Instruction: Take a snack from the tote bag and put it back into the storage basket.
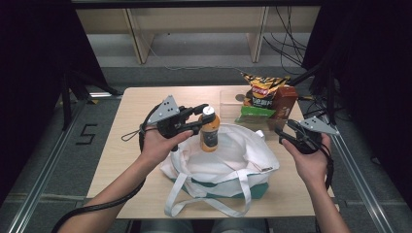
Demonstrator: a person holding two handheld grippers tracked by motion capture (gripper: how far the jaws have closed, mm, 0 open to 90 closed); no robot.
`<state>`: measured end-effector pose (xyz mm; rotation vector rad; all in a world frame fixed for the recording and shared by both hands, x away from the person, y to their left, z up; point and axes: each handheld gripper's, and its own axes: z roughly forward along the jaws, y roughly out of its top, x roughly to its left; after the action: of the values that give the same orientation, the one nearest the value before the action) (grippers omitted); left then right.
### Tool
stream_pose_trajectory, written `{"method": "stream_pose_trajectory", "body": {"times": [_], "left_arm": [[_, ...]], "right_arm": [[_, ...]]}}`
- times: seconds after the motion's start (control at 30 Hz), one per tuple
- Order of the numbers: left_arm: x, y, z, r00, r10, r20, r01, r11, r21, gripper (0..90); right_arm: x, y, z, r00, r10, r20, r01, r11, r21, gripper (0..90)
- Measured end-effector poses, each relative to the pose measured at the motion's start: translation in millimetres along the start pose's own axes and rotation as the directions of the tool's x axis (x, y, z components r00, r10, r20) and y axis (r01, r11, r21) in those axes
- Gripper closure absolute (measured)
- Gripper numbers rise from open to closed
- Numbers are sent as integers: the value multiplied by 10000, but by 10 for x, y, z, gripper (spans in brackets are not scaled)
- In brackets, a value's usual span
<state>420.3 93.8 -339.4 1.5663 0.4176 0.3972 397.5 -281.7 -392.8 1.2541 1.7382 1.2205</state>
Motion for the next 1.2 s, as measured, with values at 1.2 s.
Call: {"method": "stream_pose_trajectory", "body": {"times": [1.2], "left_arm": [[51,520,227,9989,394,269,-375,9970,-678,594]], "right_arm": [[13,-22,5,9998,22,-213,-15,9994,331,477]]}}
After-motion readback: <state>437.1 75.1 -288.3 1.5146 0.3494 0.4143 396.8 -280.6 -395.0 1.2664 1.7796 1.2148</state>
